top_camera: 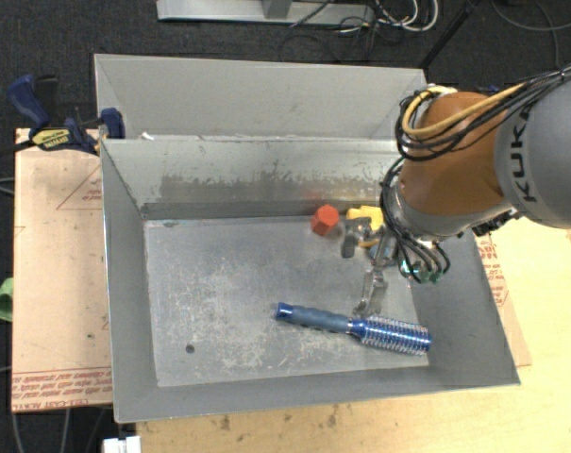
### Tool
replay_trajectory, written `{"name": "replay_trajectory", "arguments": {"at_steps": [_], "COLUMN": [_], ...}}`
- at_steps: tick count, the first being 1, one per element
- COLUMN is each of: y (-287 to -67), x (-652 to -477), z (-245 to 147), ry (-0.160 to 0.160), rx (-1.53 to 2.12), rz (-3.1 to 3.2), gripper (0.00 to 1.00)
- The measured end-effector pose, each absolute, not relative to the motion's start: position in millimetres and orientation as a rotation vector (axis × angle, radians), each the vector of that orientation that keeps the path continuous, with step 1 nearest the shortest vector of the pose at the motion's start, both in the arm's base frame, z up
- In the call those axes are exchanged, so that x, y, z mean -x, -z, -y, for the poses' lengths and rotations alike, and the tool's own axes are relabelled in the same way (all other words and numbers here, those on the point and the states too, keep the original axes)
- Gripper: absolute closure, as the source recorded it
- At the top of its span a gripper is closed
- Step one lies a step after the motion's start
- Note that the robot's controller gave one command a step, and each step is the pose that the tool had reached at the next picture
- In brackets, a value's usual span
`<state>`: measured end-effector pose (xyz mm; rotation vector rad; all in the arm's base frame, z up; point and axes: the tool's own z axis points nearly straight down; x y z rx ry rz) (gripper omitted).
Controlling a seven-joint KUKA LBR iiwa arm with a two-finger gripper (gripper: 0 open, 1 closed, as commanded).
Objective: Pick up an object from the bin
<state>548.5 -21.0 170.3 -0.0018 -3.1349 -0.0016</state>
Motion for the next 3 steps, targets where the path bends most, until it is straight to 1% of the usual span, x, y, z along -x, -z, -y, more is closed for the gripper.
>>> {"name": "replay_trajectory", "arguments": {"at_steps": [1,2,3], "y": [-67,-70,-249], "x": [-519.4,-521.0,-560.5], "z": [51,51,78], "ry": [0.003,0.002,-0.005], "rx": [-0.366,-0.369,-0.447], "rz": [3.115,3.12,3.121], "gripper": [0.0,1.0,1.0]}}
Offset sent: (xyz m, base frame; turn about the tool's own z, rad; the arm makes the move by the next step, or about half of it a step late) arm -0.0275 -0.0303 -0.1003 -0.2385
